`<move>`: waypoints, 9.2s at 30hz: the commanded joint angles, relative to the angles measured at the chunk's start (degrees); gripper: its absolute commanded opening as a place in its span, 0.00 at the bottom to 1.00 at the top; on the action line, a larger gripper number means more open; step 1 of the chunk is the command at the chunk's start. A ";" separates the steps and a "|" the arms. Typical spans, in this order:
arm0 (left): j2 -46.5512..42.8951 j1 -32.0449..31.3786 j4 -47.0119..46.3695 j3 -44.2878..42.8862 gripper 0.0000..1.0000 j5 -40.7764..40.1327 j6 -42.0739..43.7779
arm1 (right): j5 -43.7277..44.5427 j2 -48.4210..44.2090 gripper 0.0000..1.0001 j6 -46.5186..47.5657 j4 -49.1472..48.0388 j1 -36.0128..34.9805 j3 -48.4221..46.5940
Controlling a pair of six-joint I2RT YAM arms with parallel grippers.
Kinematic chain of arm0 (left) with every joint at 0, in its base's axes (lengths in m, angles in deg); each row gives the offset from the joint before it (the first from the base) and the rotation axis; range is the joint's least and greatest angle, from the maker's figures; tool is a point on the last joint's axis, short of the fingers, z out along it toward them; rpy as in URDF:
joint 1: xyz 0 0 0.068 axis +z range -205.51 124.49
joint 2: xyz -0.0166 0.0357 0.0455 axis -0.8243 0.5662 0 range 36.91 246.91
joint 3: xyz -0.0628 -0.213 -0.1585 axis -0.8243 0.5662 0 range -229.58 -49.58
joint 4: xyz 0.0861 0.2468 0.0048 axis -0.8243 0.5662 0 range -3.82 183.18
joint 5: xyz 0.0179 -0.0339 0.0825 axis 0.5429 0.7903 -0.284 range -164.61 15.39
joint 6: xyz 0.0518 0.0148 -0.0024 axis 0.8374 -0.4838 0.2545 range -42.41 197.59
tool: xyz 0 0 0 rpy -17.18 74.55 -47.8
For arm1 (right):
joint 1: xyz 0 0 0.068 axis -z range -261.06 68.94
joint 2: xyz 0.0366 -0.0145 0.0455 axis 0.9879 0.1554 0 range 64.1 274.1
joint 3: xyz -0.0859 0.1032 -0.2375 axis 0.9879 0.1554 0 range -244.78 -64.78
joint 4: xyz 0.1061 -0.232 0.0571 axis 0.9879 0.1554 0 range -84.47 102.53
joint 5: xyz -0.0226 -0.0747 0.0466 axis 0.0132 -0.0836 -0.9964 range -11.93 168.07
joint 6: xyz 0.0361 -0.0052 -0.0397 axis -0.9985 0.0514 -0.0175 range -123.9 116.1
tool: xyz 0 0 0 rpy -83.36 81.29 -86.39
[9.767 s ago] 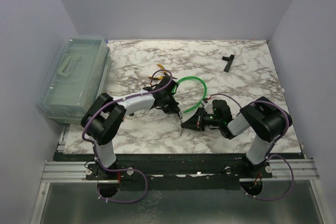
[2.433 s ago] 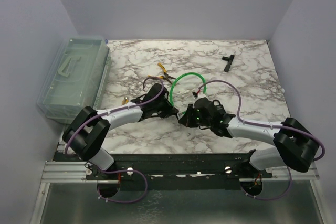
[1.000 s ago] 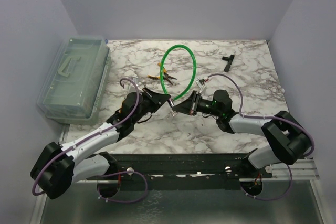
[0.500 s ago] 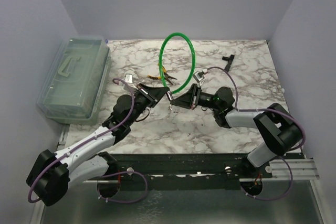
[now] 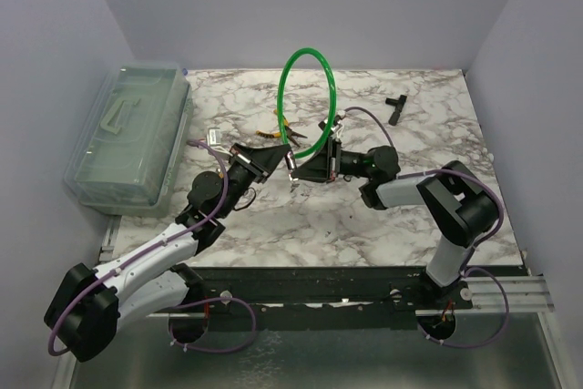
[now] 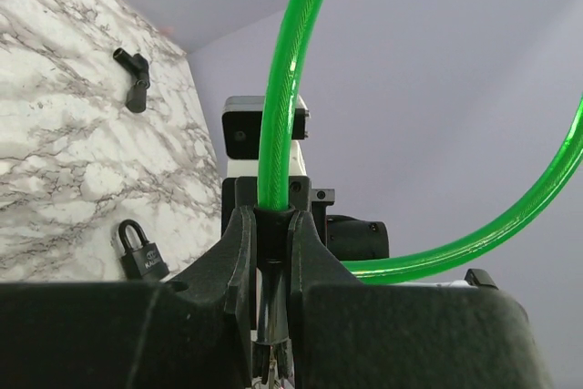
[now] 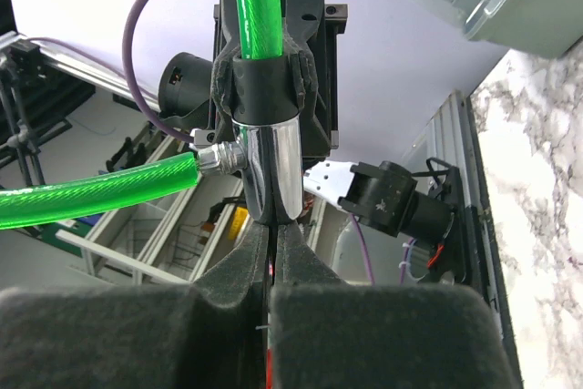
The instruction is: Unlock with the key
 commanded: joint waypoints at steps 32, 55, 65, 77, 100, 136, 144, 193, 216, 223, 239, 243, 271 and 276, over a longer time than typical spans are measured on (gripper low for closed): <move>2.17 -2.45 17.54 -2.93 0.00 -3.36 -3.72 | 20.22 -43.53 0.73 51.23 67.52 3.77 13.31; 6.13 -2.40 16.59 -3.98 0.00 -1.24 -3.39 | 29.51 -35.96 0.70 45.27 60.05 2.53 5.91; 6.20 -2.45 16.18 -3.67 0.00 -0.75 -1.98 | 30.77 -32.27 0.02 45.22 63.15 1.07 1.37; -0.09 -2.33 16.16 0.22 0.77 0.53 1.90 | 30.51 -35.35 0.01 41.13 63.28 1.02 0.26; -0.33 -2.11 8.22 5.83 0.82 0.02 -7.83 | 23.51 -36.83 0.01 36.34 53.39 1.01 3.69; -0.27 -1.17 4.78 6.32 0.00 0.76 -5.73 | 22.48 -39.13 0.01 37.51 54.44 1.02 4.13; -2.20 -0.35 9.73 4.28 0.00 2.76 -2.41 | 22.94 -39.43 0.01 38.42 56.18 1.04 3.43; 6.27 9.48 55.53 -11.64 0.00 -12.89 9.47 | 43.70 -16.67 0.00 59.04 106.07 4.80 -15.97; 34.92 18.51 50.34 -30.27 0.00 -13.38 17.17 | 44.66 13.40 0.05 63.91 112.07 11.50 -44.83; 43.67 22.66 50.38 -37.26 0.00 -11.85 19.28 | 43.09 22.50 0.09 65.24 114.92 14.07 -56.67; 56.77 27.30 50.34 -48.19 0.00 -9.20 21.43 | 44.84 36.57 0.19 66.73 119.27 16.20 -75.31; 58.78 27.71 50.34 -49.69 0.00 -9.10 21.69 | 44.41 39.26 0.26 66.54 119.74 16.66 -78.80; 50.38 28.06 51.07 -47.96 0.92 -4.54 24.37 | 37.48 24.32 0.53 64.68 112.73 17.29 -66.70; 44.21 26.91 53.99 -46.04 0.93 -4.63 24.93 | 36.59 18.54 0.66 63.99 110.48 17.33 -61.21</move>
